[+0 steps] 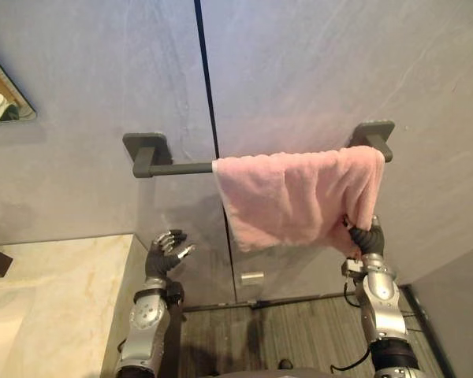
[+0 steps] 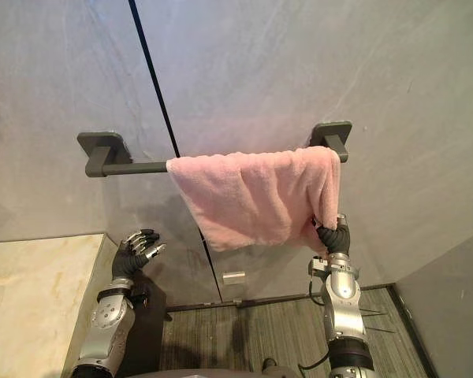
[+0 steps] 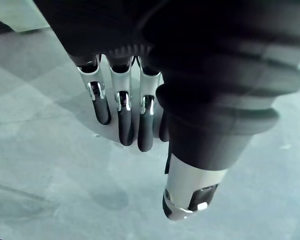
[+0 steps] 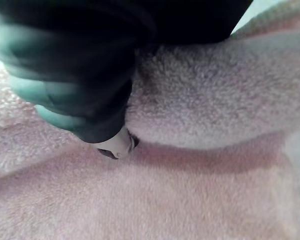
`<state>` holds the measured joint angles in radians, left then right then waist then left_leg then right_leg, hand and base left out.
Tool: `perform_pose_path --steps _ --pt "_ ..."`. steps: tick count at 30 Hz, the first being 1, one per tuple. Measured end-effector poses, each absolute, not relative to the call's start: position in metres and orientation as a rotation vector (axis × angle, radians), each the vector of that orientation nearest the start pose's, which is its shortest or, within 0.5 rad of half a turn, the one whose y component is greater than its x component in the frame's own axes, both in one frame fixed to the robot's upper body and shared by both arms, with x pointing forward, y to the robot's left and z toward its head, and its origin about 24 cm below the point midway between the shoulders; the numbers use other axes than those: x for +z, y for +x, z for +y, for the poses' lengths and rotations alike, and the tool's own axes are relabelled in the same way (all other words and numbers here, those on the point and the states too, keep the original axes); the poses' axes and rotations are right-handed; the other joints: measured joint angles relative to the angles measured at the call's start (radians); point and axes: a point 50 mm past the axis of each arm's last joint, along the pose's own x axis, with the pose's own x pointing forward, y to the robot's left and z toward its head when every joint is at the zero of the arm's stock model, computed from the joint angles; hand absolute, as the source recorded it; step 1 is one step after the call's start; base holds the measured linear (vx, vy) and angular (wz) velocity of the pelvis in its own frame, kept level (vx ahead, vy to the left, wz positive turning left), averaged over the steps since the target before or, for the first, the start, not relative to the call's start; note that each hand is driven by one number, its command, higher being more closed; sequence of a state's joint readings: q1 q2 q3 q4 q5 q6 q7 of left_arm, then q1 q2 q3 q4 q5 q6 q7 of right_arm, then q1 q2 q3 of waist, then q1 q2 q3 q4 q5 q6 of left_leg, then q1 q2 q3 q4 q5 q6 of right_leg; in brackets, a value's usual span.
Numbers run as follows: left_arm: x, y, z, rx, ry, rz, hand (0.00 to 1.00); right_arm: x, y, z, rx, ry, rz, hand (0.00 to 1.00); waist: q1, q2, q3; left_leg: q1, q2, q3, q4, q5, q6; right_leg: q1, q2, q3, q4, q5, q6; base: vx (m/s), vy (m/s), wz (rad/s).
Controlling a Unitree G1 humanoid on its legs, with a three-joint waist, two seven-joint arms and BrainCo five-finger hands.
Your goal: Organize washtable
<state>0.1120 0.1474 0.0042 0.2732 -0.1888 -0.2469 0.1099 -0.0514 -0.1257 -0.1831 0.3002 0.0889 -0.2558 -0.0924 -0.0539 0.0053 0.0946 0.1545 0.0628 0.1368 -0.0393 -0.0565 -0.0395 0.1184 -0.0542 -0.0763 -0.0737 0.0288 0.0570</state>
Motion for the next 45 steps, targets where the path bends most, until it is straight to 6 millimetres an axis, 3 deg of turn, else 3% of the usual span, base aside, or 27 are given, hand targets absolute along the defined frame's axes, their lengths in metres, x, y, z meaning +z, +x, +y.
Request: perform_pose_path --steps 10,15,17,37,38,45 --pt "-0.023 0.214 0.202 0.202 -0.024 0.153 0.0 0.001 0.246 -0.227 -0.298 -0.032 0.064 0.0 0.013 -0.003 0.0 0.006 0.0 0.001 -0.002 0.0 0.0 0.01 0.0 -0.006 -0.009 0.005 -0.001 -0.01 -0.008 0.0" --pt "-0.025 0.212 0.2 0.191 -0.025 0.162 0.0 -0.034 0.223 -0.229 -0.303 -0.052 0.251 0.0 0.013 -0.006 -0.001 0.014 -0.001 0.001 -0.015 0.002 -0.003 0.017 0.0 -0.007 -0.025 0.011 -0.002 -0.03 -0.014 0.0" --pt "-0.026 0.211 0.196 0.175 -0.025 0.166 0.0 -0.039 0.218 -0.227 -0.288 -0.057 0.276 0.0 0.013 -0.006 -0.001 0.014 -0.001 0.001 -0.016 0.002 -0.003 0.016 0.0 -0.007 -0.025 0.011 -0.002 0.0 0.0 0.0" --pt "-0.015 0.208 0.113 -0.305 0.016 0.117 0.0 -0.045 0.221 -0.185 -0.058 -0.109 0.296 0.0 0.005 -0.005 0.0 0.014 -0.003 0.003 -0.012 0.002 -0.003 0.014 -0.001 -0.003 -0.02 0.011 -0.001 -0.01 -0.006 0.0" --pt "-0.014 0.209 0.108 -0.327 0.027 0.108 1.0 -0.045 0.221 -0.183 -0.053 -0.11 0.296 0.0 0.005 -0.005 0.0 0.014 -0.003 0.003 -0.011 0.002 -0.003 0.014 -0.001 -0.002 -0.018 0.011 -0.001 0.0 0.0 0.0" --pt "-0.001 0.223 0.095 -0.371 0.084 0.036 1.0 -0.046 0.221 -0.176 -0.019 -0.114 0.298 0.0 -0.017 0.001 0.002 0.014 -0.003 0.002 -0.003 0.002 -0.003 0.012 -0.002 0.0 -0.015 0.011 -0.002 0.0 0.0 0.0"
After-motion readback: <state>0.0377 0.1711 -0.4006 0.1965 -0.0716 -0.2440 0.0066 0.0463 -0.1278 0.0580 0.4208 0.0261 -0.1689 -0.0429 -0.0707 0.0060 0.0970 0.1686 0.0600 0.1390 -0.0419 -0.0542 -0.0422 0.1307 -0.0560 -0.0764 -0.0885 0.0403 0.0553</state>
